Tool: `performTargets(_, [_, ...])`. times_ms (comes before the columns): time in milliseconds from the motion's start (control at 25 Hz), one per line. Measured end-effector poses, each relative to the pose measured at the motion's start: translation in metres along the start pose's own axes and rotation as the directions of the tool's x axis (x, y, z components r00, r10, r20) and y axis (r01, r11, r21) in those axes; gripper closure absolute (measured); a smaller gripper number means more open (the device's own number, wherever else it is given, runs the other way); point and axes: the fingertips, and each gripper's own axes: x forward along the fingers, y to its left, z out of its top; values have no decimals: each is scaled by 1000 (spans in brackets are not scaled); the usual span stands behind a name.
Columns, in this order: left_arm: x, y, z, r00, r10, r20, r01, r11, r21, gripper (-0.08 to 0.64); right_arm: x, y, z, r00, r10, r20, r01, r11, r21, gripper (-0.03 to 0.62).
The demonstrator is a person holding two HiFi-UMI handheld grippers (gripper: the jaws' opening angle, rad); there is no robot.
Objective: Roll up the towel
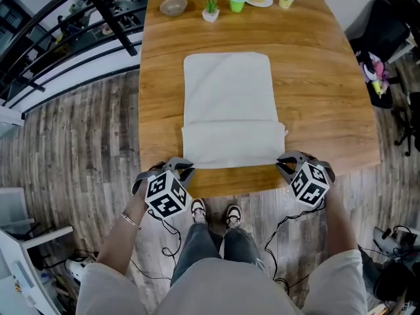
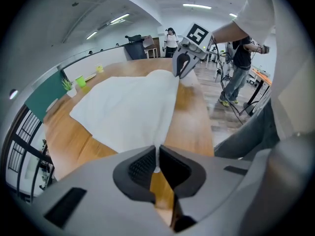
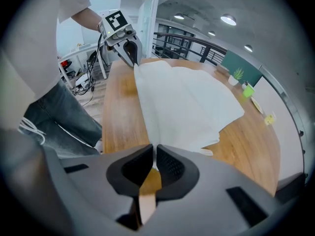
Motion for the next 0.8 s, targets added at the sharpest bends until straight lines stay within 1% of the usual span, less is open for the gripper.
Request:
performTargets(160, [-18, -29, -5, 999, -45, 2, 45, 999, -18, 537, -17, 32, -2, 999, 40, 26, -41, 999, 36, 571])
performTargets(240, [-29, -35, -5, 998, -58, 2, 58, 998, -23, 537, -30, 42, 3, 998, 48, 48, -51, 997, 50, 571])
performTargets(320, [-39, -33, 0, 998, -55, 11, 55, 998, -29, 536, -46, 43, 8, 997, 40, 70, -44, 997, 57, 571])
performTargets(440, [-55, -19, 15, 999, -28, 36, 29, 999, -33, 536, -69, 31, 18, 995, 5, 102, -11, 998, 65, 571])
performTargets(640, [-76, 24, 37, 998, 29, 64, -27, 999, -31, 535, -96, -9, 43, 988, -57, 143, 45, 995, 84, 571])
performTargets(800, [-81, 62, 52, 995, 52, 79, -50, 998, -31, 535, -104, -45, 56, 984, -96, 147, 83, 992, 95, 571])
